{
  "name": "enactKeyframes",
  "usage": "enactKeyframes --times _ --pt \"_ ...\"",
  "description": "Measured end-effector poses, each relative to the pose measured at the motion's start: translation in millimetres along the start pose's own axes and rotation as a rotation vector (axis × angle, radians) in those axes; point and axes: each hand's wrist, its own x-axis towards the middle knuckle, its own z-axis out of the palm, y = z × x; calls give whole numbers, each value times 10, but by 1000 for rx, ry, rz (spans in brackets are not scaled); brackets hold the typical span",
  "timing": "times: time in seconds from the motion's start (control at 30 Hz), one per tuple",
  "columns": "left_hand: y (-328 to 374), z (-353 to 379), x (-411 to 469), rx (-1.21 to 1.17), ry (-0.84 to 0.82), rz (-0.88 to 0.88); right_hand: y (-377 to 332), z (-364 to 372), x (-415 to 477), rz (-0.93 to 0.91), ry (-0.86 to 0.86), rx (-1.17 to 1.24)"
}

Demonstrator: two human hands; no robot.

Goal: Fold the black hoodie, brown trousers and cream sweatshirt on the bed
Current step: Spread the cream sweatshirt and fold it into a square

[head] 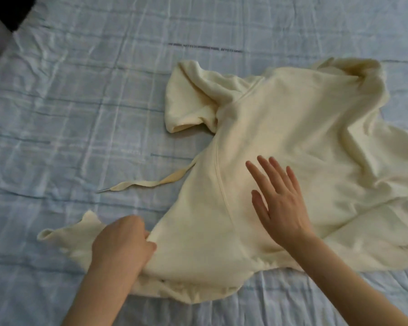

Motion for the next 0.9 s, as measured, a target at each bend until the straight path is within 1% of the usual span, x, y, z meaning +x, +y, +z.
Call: enactKeyframes --times 0.03,0.07,0.1,0.13,0.17,0.2,0.23,0.27,0.3,0.37,0.47,0.5,0.57,0.63,0.67,0.7,0.73,0.8,0.83,0.87,0.9 --pt "101 -122 85 -17 124 40 40 -14 100 4 7 -17" --pt "240 -244 202 -104 249 92 80 -33 207 12 23 -30" --pt "410 -353 337 -262 329 157 116 -56 325 17 45 -40" --pt "612 -447 491 -448 340 205 149 -79 458 21 67 -46" --pt "833 -511 648 -596 282 235 184 -94 601 27 84 -44" --pt "1049 -536 784 -656 201 250 216 -97 743 37 91 -36" --pt "1239 -510 890 -628 148 260 235 -90 873 43 86 -31" --pt "1383 -445 961 -578 147 264 246 -78 984 43 79 -31" --pt "1479 -379 999 -547 189 262 253 -63 1074 32 75 -31" --pt "1525 -270 994 -572 274 258 280 -67 1187 -2 81 -12" --pt "1423 -216 953 -658 288 204 351 -166 1327 -81 99 45" --pt "1374 -260 970 -734 304 164 371 -221 1407 -111 99 55" --pt "1285 -401 1111 -958 394 26 373 -326 1649 -166 103 79" --pt "1225 -582 1375 -1155 464 -161 297 -405 2001 -176 112 144" --pt "1219 -669 1525 -1223 454 -243 240 -423 2201 -158 99 181" --pt "1226 -731 1664 -1267 429 -286 174 -424 2385 -126 61 204" --pt "1236 -776 1790 -1281 410 -283 110 -403 2555 -92 -3 207" --pt "1227 -840 1931 -1254 413 -186 63 -296 2775 3 -206 175" --pt "1193 -875 1954 -1230 447 -148 79 -238 2812 54 -301 174" --pt "1125 -923 1965 -1213 491 -117 108 -193 2826 86 -344 213" --pt "1023 -996 1962 -1195 543 -93 132 -178 2831 95 -316 282"
